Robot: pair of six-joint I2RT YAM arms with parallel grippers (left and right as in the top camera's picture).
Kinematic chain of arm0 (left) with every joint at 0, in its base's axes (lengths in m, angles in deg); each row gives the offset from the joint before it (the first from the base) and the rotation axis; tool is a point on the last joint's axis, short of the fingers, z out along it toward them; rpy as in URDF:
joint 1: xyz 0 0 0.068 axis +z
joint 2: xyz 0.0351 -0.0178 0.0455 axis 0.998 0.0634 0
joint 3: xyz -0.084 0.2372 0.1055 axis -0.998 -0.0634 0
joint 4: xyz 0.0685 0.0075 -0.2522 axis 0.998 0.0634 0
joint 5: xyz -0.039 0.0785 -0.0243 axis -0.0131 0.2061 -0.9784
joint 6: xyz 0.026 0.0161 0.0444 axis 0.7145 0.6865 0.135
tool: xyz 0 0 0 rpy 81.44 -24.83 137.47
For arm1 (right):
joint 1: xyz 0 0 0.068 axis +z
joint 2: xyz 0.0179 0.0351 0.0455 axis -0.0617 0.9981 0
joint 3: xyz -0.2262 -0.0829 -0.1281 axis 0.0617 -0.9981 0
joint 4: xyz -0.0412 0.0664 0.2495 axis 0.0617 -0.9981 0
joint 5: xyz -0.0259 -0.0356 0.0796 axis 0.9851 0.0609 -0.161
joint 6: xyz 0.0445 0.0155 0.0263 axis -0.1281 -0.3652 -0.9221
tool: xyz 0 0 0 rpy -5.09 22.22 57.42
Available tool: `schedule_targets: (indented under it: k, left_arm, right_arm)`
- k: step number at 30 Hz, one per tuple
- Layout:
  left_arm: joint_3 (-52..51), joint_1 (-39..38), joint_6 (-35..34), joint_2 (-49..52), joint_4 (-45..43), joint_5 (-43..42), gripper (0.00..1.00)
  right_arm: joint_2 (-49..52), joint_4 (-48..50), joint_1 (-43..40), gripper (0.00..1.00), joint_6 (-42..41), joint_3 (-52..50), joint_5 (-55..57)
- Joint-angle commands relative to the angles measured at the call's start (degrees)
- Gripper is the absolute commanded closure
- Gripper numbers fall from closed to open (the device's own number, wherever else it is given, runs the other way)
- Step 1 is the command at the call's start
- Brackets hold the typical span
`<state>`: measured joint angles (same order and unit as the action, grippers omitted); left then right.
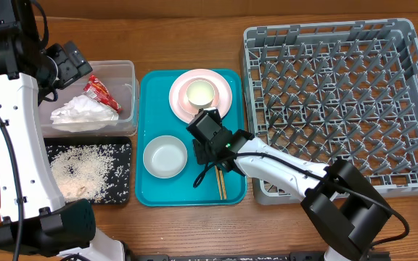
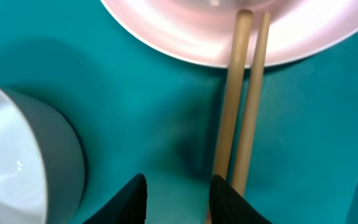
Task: Sort waste into correct bins and load items into the dishwasher
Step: 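Lower the right gripper onto one wooden chopstick and grasp it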
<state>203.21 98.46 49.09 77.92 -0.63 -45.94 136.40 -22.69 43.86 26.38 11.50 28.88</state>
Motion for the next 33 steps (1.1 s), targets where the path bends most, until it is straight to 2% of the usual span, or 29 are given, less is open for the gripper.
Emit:
schedule_targets:
  k: [1,19,23,33]
  left_arm:
    - [0.3,0.0,0.5,-0.6,-0.1,-0.2,0.00]
    - [0.3,0.0,0.5,-0.6,-0.1,-0.2,0.00]
    - [0.3,0.0,0.5,-0.6,-0.1,-0.2,0.00]
    - [0.3,0.0,0.5,-0.6,-0.1,-0.2,0.00]
  right_arm:
    - [-0.6,0.7,0.1,0.65,-0.3,-0.8,1.6]
    - [-0.6,2.1,0.1,0.65,-0.3,-3.1,2.5]
    - [-0.6,2.1,0.1,0.74,-0.5,-3.1,2.4]
    - [1.4,2.5,0.1,0.75,-0.5,-3.1,2.0]
